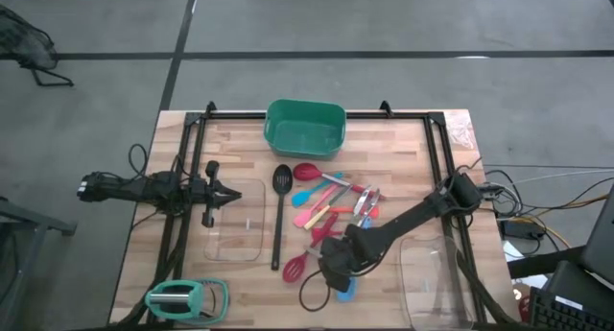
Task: Pick & Place Kitchen Items
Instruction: Put the bottom yellow knife into the right transparent bin
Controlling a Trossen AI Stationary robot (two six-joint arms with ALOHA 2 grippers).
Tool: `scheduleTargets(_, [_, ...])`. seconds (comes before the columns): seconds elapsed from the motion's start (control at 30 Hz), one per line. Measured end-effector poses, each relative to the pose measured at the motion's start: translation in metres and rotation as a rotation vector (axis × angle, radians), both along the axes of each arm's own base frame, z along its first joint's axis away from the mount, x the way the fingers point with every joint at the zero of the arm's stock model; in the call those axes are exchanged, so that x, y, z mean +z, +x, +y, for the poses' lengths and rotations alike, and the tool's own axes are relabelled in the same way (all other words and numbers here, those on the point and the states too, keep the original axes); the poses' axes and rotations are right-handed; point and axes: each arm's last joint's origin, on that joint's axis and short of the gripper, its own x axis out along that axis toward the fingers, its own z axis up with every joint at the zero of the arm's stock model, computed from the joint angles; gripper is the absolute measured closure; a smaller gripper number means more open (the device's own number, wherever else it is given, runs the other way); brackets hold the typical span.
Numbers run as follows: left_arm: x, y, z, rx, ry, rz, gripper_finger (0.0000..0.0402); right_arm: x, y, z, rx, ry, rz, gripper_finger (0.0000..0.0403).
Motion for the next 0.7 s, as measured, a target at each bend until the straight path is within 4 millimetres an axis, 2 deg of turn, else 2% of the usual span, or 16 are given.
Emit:
scheduleTargets(0.17, [0.000, 0.000, 0.000, 0.000, 0.000, 0.000, 0.0369, -0.004, 0.002, 0.002, -0.006, 0.021, -0.037, 0.0236])
scheduleTargets(0.53, [0.000, 0.000, 0.000, 0.000, 0.000, 0.000, 0.0369, -0.012, -0.001, 0.001, -0.051, 0.004, -0.052, 0.0221])
scheduleTargets(0.7, [0.000, 0.000, 0.000, 0.000, 0.000, 0.000, 0.0369, -0.019, -0.006, -0.002, -0.082, -0.010, -0.032, 0.0226])
